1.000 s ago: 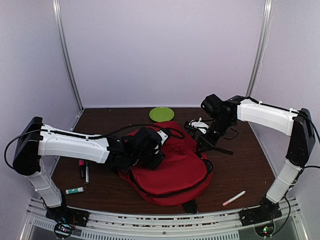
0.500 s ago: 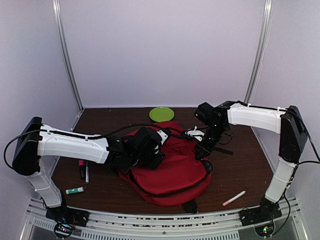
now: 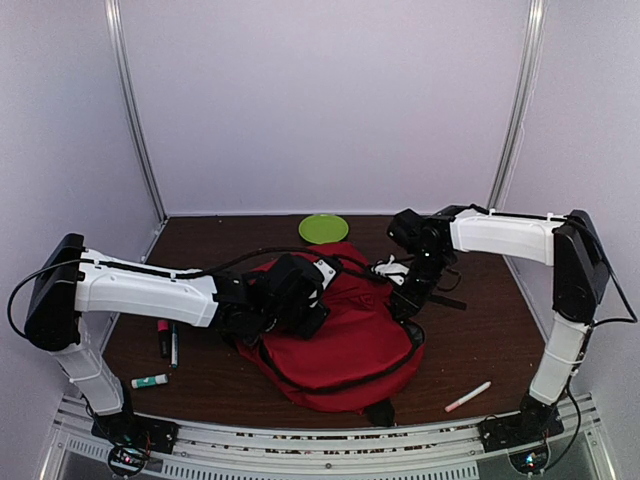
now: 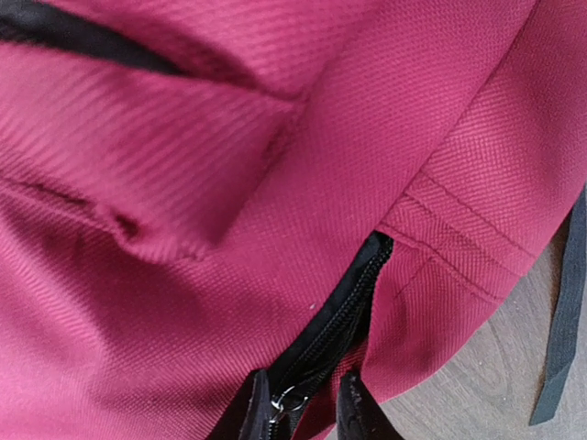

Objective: Pack the student bag
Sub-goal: Adjust the largest pocket of the bag to the student bag.

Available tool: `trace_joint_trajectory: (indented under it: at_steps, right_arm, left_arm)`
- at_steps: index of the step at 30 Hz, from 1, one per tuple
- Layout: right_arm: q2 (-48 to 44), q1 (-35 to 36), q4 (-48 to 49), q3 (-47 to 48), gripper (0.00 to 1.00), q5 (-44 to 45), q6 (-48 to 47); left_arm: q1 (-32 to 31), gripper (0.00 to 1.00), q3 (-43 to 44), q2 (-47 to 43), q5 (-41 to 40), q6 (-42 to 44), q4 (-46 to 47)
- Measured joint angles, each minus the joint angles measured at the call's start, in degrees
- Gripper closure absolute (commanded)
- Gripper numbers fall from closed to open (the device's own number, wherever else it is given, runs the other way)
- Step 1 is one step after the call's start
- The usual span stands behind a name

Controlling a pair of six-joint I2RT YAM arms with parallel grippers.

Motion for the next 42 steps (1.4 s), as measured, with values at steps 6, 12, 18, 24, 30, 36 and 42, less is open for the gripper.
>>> trace_joint_trajectory:
  at_steps: [6, 12, 18, 24, 30, 36, 42]
  right_arm:
    - [2.7, 0.0, 0.7, 0.5, 0.74, 0.0, 0.2]
    - [6.5, 0.0, 1.2, 2.1, 0.90, -2.8, 0.6]
    - [4.2, -2.0, 4.9, -0.1, 1.00, -7.0, 0.3]
    - [-9.4, -4.7, 8.5, -8.8, 1.00, -12.4, -2.7]
    - [-17.2, -4.7, 8.4, -13.0, 1.00, -16.3, -6.1]
    - [-14.6, -4.7, 7.9, -12.6, 0.82, -15.6, -6.1]
    - [-5.9, -4.6, 9.8, -7.0, 0.73, -11.6, -3.4]
  left_arm:
    - [-0.1, 1.00, 0.0, 0.0, 0.0, 0.0, 0.2]
    - [-0.1, 1.00, 0.0, 0.0, 0.0, 0.0, 0.5]
    - [-0.1, 1.00, -0.5, 0.0, -0.2, -0.2, 0.7]
    - [-0.1, 1.00, -0.7, 0.0, -1.5, -0.2, 0.7]
    - [-0.1, 1.00, -0.7, 0.0, -2.8, -0.2, 0.7]
    - [-0.1, 1.00, -0.7, 0.0, -2.4, -0.2, 0.6]
    - [-0.1, 1.00, -1.9, -0.1, 0.0, 0.7, 1.6]
